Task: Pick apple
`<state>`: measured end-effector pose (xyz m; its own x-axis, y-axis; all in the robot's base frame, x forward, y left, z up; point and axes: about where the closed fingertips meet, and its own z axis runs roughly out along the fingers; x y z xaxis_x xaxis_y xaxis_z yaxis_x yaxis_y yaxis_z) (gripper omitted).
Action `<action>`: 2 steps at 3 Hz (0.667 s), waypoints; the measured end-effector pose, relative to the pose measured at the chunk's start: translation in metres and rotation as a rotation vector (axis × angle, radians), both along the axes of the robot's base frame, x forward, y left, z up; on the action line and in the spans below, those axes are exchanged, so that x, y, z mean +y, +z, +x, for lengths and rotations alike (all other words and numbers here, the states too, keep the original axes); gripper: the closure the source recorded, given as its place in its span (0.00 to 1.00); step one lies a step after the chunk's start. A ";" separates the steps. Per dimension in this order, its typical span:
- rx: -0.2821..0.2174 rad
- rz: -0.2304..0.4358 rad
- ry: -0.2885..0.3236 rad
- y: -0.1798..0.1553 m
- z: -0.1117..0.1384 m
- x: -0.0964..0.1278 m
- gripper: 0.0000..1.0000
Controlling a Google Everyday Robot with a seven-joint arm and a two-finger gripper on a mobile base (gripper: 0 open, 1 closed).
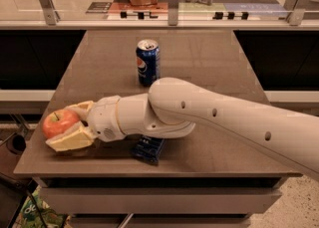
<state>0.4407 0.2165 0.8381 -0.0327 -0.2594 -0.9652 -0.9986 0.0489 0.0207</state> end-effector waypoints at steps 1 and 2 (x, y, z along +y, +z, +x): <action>-0.002 0.000 0.003 0.001 -0.001 0.001 1.00; -0.005 0.013 0.012 0.002 0.000 0.002 1.00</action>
Offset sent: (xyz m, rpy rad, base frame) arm 0.0041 0.0004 0.0014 0.0317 -0.0053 0.0157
